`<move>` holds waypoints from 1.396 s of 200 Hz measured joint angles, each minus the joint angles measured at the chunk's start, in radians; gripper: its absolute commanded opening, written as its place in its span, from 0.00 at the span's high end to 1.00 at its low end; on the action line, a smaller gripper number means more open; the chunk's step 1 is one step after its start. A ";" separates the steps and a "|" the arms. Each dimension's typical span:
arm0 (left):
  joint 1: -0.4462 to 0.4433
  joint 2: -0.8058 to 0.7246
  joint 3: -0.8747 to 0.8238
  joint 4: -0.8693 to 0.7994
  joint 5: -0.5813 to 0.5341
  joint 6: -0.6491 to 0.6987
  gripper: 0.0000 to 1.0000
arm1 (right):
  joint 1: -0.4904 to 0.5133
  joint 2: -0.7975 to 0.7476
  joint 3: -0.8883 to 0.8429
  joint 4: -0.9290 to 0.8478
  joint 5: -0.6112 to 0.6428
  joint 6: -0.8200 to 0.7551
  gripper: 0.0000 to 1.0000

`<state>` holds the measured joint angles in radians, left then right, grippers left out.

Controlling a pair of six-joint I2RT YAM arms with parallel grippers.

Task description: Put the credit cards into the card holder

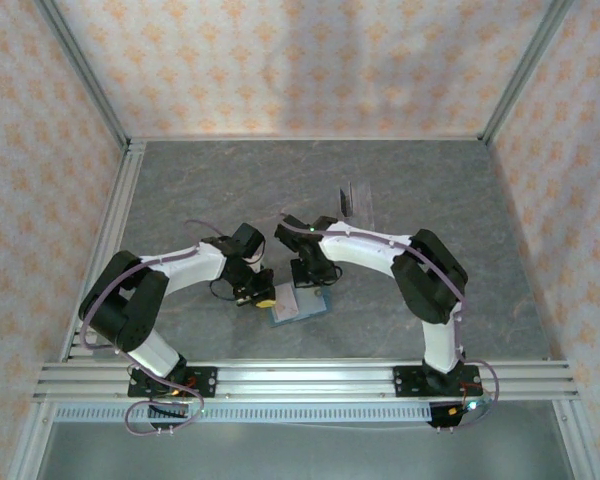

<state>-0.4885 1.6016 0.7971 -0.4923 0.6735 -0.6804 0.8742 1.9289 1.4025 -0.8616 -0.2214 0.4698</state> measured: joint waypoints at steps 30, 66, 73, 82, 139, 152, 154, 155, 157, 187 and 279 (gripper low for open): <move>0.000 0.002 -0.002 0.011 0.005 0.000 1.00 | 0.019 -0.011 0.068 -0.039 0.008 -0.004 1.00; -0.001 0.004 -0.002 0.015 0.008 0.000 1.00 | 0.046 -0.011 0.094 -0.059 0.003 -0.003 1.00; -0.001 0.004 -0.002 0.016 0.008 0.000 1.00 | 0.048 -0.011 0.094 -0.059 -0.005 -0.003 1.00; -0.001 0.004 -0.002 0.016 0.008 0.000 1.00 | 0.048 -0.011 0.093 -0.055 -0.019 0.001 0.95; -0.003 0.004 -0.002 0.021 0.008 -0.001 1.00 | 0.048 -0.032 -0.026 0.088 -0.151 0.084 0.72; -0.003 0.004 -0.002 0.021 0.008 -0.001 1.00 | 0.048 -0.037 -0.068 0.122 -0.175 0.108 0.69; -0.003 0.004 -0.002 0.021 0.008 -0.001 1.00 | 0.048 -0.037 -0.072 0.126 -0.177 0.108 0.68; -0.003 0.004 -0.002 0.021 0.008 -0.001 1.00 | 0.048 -0.038 -0.075 0.128 -0.177 0.108 0.68; -0.003 0.004 -0.002 0.021 0.008 -0.001 1.00 | 0.048 -0.038 -0.082 0.133 -0.180 0.113 0.68; -0.003 0.004 -0.002 0.021 0.008 0.000 1.00 | 0.045 -0.049 -0.140 0.175 -0.206 0.150 0.58; -0.003 0.004 -0.001 0.021 0.008 0.000 1.00 | 0.045 -0.141 -0.180 0.240 -0.254 0.186 0.55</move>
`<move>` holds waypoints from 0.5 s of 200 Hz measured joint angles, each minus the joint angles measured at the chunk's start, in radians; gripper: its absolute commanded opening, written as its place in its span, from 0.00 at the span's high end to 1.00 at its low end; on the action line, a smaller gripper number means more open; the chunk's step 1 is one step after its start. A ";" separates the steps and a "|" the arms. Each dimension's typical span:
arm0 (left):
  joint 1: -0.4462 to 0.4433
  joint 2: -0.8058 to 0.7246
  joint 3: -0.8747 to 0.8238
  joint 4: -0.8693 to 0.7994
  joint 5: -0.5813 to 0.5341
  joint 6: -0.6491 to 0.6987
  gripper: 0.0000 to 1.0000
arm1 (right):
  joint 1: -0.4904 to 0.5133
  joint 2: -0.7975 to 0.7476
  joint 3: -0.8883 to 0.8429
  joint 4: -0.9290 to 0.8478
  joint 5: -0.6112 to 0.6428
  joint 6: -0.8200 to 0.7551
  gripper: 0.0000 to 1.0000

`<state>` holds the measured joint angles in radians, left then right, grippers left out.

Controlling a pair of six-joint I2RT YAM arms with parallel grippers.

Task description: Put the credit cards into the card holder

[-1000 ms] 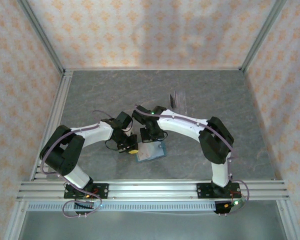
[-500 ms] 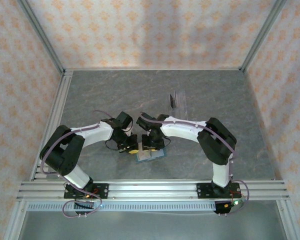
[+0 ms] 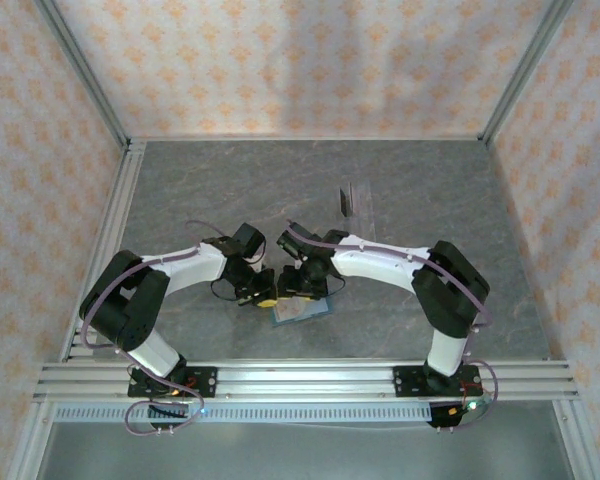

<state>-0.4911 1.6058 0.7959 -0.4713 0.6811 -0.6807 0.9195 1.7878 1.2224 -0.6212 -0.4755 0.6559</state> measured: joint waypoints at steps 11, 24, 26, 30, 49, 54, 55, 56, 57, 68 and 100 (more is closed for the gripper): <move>0.000 0.000 0.000 0.000 0.000 0.000 1.00 | 0.000 0.000 0.003 -0.014 0.008 -0.003 0.58; 0.000 0.000 0.000 0.000 0.000 0.000 1.00 | 0.000 0.001 0.014 -0.039 0.024 -0.010 0.65; 0.000 0.000 0.000 0.000 0.000 0.000 1.00 | 0.000 0.001 0.017 -0.044 0.026 -0.016 0.66; 0.000 0.000 0.000 0.000 0.000 0.000 1.00 | 0.000 0.002 0.021 -0.051 0.032 -0.017 0.69; 0.000 0.000 0.000 0.000 0.000 0.000 1.00 | 0.000 0.008 0.047 -0.089 0.064 -0.034 0.79; 0.000 0.000 0.000 0.000 0.000 0.000 1.00 | 0.000 0.010 0.052 -0.098 0.072 -0.042 0.81; 0.000 0.000 0.000 0.000 0.000 0.000 1.00 | 0.000 0.010 0.053 -0.100 0.076 -0.039 0.81; 0.000 0.000 0.000 0.000 0.000 0.000 1.00 | 0.000 0.010 0.053 -0.101 0.077 -0.037 0.82; 0.000 0.000 0.000 0.000 0.000 0.000 1.00 | 0.000 0.010 0.055 -0.104 0.080 -0.037 0.82; 0.000 0.000 0.000 0.000 0.000 0.000 1.00 | 0.000 0.011 0.056 -0.118 0.099 -0.045 0.84; 0.000 0.000 0.000 0.000 0.000 0.000 1.00 | -0.010 0.032 0.056 -0.149 0.138 -0.053 0.92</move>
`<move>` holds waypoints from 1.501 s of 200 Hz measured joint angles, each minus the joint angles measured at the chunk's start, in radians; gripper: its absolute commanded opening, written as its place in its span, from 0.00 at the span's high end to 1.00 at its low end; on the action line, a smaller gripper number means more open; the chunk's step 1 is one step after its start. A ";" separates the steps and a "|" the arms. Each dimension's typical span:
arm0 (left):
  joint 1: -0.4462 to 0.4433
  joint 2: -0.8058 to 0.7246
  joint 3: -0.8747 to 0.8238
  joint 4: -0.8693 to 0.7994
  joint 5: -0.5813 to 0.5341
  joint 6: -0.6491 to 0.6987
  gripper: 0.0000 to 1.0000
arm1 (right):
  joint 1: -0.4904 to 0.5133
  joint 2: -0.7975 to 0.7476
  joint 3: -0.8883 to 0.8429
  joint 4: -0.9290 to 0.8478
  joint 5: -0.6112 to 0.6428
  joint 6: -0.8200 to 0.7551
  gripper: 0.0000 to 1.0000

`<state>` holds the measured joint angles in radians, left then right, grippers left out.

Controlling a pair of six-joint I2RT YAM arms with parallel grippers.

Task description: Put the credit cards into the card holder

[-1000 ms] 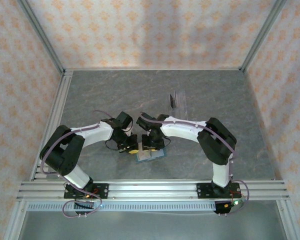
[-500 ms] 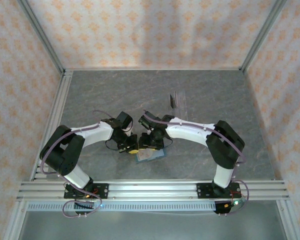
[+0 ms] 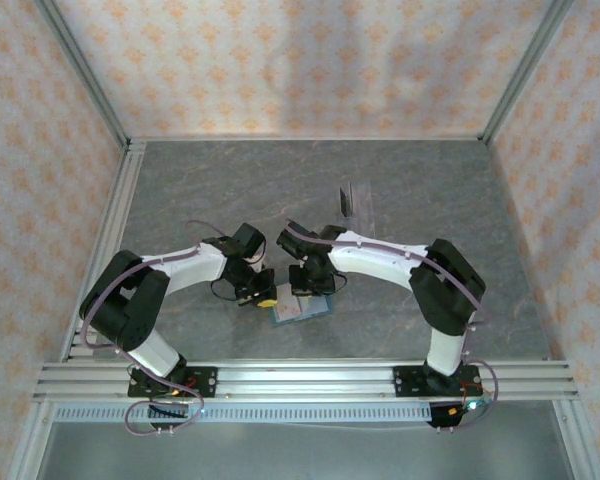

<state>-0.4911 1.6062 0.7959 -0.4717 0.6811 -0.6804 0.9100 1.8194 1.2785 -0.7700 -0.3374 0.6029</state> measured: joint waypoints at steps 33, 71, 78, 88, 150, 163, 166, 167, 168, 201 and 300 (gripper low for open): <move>0.000 0.000 0.001 -0.002 0.000 0.000 1.00 | -0.010 0.026 0.000 -0.019 0.026 0.001 0.98; 0.000 0.000 0.002 -0.002 0.000 0.000 1.00 | -0.010 0.026 0.003 -0.024 0.028 0.005 0.96; 0.000 0.000 0.002 -0.002 0.000 0.000 1.00 | -0.010 0.026 0.009 -0.027 0.027 0.005 0.94; 0.000 0.000 0.002 -0.002 0.000 0.000 1.00 | -0.007 0.026 0.023 -0.032 0.027 0.004 0.93; -0.006 0.000 0.004 0.002 0.000 -0.001 1.00 | 0.023 0.026 0.074 0.001 -0.027 0.022 0.79; -0.004 -0.003 0.006 -0.003 -0.001 -0.001 1.00 | 0.023 0.026 0.065 0.037 -0.055 0.039 0.78; -0.002 -0.005 0.006 -0.004 -0.001 -0.001 1.00 | 0.023 0.026 0.063 0.047 -0.061 0.040 0.78; -0.002 -0.005 0.006 -0.005 -0.001 -0.001 1.00 | 0.023 0.026 0.061 0.051 -0.064 0.042 0.78; -0.001 -0.006 0.006 -0.006 -0.001 -0.001 1.00 | 0.023 0.026 0.060 0.053 -0.065 0.043 0.78; 0.056 -0.049 0.003 -0.051 0.003 0.000 1.00 | 0.023 0.026 0.020 0.135 -0.117 0.087 0.77; 0.232 -0.227 -0.054 -0.220 0.023 0.056 0.93 | 0.028 0.095 -0.003 0.290 -0.209 0.151 0.58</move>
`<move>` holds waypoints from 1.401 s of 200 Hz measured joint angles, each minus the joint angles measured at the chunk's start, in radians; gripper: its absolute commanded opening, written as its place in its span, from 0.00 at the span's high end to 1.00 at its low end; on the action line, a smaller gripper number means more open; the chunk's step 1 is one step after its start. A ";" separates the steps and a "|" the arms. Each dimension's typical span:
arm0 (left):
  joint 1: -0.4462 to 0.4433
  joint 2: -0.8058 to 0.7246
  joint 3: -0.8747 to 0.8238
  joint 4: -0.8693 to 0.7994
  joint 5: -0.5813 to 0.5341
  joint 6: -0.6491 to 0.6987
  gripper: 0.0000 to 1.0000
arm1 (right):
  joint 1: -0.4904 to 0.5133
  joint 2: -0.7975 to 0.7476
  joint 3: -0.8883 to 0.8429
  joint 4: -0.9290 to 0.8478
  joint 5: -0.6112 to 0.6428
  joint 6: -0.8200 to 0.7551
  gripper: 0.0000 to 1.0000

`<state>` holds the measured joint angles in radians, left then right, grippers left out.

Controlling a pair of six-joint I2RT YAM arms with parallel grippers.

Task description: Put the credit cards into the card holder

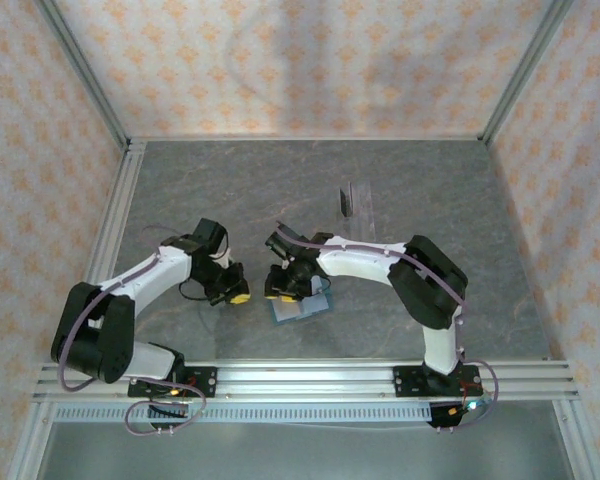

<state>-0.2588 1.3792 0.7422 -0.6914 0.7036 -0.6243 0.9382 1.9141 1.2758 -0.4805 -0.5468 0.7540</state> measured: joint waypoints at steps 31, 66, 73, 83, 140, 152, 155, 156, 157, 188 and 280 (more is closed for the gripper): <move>0.006 -0.032 0.000 -0.018 0.004 0.014 0.84 | 0.000 0.000 0.009 -0.017 0.002 -0.022 0.55; 0.006 -0.051 0.000 -0.032 0.013 0.023 0.77 | -0.003 -0.023 0.028 -0.062 0.021 -0.056 0.51; 0.006 -0.053 0.000 -0.034 0.015 0.023 0.76 | -0.006 -0.033 0.030 -0.071 0.023 -0.061 0.51; 0.006 -0.058 0.000 -0.037 0.019 0.024 0.74 | -0.010 -0.048 0.033 -0.081 0.024 -0.071 0.50; 0.006 -0.100 0.003 -0.039 0.023 0.022 0.70 | -0.044 -0.096 0.046 -0.120 0.034 -0.105 0.54; 0.008 -0.100 0.003 -0.039 0.025 0.020 0.70 | -0.050 -0.097 0.046 -0.131 0.046 -0.105 0.57; 0.008 -0.100 0.003 -0.039 0.026 0.020 0.70 | -0.051 -0.097 0.045 -0.132 0.047 -0.105 0.57; 0.008 -0.100 0.003 -0.039 0.026 0.020 0.70 | -0.051 -0.097 0.045 -0.133 0.047 -0.105 0.58; 0.008 -0.100 0.003 -0.039 0.026 0.020 0.70 | -0.052 -0.097 0.044 -0.133 0.048 -0.105 0.58; 0.013 -0.100 0.003 -0.039 0.026 0.020 0.67 | -0.059 -0.093 0.016 -0.132 0.057 -0.103 0.64; 0.013 -0.089 0.006 -0.037 0.056 0.021 0.52 | -0.152 -0.094 0.189 -0.217 0.139 -0.161 0.58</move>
<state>-0.2459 1.2900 0.7486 -0.7288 0.7597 -0.6029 0.7860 1.8202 1.4647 -0.6971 -0.4080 0.5926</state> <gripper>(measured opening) 0.442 0.417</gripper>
